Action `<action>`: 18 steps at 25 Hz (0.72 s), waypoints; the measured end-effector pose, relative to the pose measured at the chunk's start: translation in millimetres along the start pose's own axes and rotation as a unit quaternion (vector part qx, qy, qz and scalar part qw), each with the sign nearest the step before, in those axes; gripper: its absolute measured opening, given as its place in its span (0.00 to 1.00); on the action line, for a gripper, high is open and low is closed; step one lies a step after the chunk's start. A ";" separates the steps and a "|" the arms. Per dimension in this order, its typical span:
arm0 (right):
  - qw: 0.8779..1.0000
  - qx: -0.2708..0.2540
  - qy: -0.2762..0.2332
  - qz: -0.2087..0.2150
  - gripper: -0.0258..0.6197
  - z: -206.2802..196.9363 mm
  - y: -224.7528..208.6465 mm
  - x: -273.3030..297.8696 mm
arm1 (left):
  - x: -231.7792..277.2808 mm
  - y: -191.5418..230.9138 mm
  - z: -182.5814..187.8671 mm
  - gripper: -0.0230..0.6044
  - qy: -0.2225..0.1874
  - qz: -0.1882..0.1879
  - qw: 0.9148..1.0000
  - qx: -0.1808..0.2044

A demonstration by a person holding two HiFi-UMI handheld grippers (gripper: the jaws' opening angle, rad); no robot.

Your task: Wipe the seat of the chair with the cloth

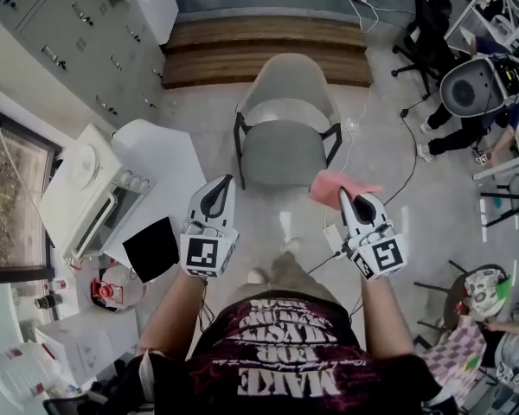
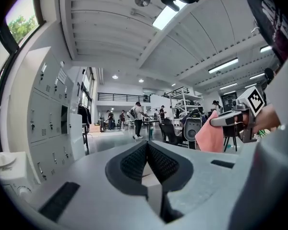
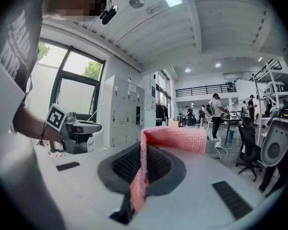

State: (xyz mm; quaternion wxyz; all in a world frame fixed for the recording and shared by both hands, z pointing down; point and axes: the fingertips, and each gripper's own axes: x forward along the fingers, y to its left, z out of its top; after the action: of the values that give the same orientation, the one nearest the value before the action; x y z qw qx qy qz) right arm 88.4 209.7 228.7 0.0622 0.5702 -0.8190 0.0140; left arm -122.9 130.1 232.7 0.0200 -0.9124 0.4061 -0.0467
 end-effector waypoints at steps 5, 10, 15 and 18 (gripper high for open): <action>1.000 0.011 0.010 0.008 0.05 -15.1 -23.5 12.2 | 32.7 -3.7 -3.5 0.04 0.009 -0.006 1.000 0.006; 0.999 0.020 0.021 0.022 0.05 -30.7 -50.7 32.1 | 65.8 -2.8 -13.2 0.04 0.029 0.003 1.000 0.003; 0.998 0.035 0.029 0.045 0.05 -49.5 -80.6 55.7 | 99.0 -4.4 -23.2 0.04 0.039 0.018 0.999 0.005; 0.996 0.043 0.035 0.067 0.05 -65.0 -95.1 72.1 | 119.6 -6.3 -29.9 0.04 0.048 0.030 0.998 0.011</action>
State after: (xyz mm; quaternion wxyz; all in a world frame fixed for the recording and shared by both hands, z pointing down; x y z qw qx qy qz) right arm 158.3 115.3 297.1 0.0649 0.5157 -0.8512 0.0731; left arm -41.7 45.5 271.2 0.0120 -0.8961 0.4335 -0.0943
